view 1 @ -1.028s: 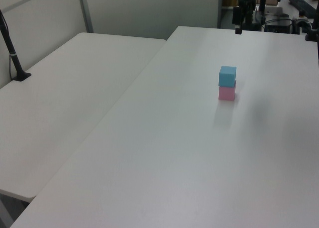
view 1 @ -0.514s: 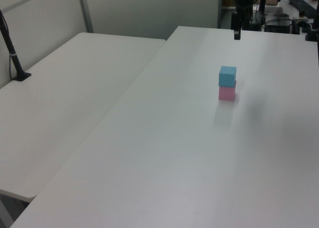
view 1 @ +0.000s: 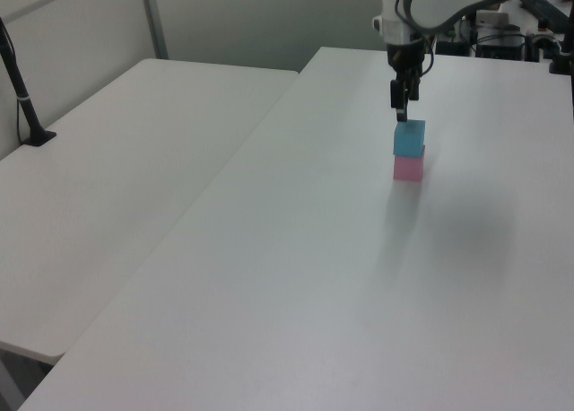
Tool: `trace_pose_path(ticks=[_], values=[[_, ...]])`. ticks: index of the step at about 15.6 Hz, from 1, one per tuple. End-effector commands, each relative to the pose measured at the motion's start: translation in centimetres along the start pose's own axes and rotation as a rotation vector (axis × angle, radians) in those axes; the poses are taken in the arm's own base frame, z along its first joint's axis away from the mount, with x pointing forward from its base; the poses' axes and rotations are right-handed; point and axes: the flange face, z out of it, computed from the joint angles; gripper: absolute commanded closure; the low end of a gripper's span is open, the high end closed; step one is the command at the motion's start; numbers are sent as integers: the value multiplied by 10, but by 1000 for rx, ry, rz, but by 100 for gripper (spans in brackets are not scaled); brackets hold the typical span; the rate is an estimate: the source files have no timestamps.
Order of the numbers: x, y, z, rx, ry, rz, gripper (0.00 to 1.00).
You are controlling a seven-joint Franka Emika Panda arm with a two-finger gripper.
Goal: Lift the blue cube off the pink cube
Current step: 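Lower the gripper onto the light-blue cube and close on it, then lift the light-blue cube off the pink cube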
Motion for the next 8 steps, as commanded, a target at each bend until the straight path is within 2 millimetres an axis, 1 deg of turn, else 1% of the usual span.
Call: trace_pose_path(ticks=[1,3,4,6,7,8], values=[[2,-23,32,-28,-19,-65,0],[2,-33,49,-41,-24,-86,0],[2,-36,54,-43,-29,-93,15],[1,-33,46,-40,-24,-156,78],[0,-31,40,-31,-22,-179,93],[-4,-29,26,-24,-12,-177,96]])
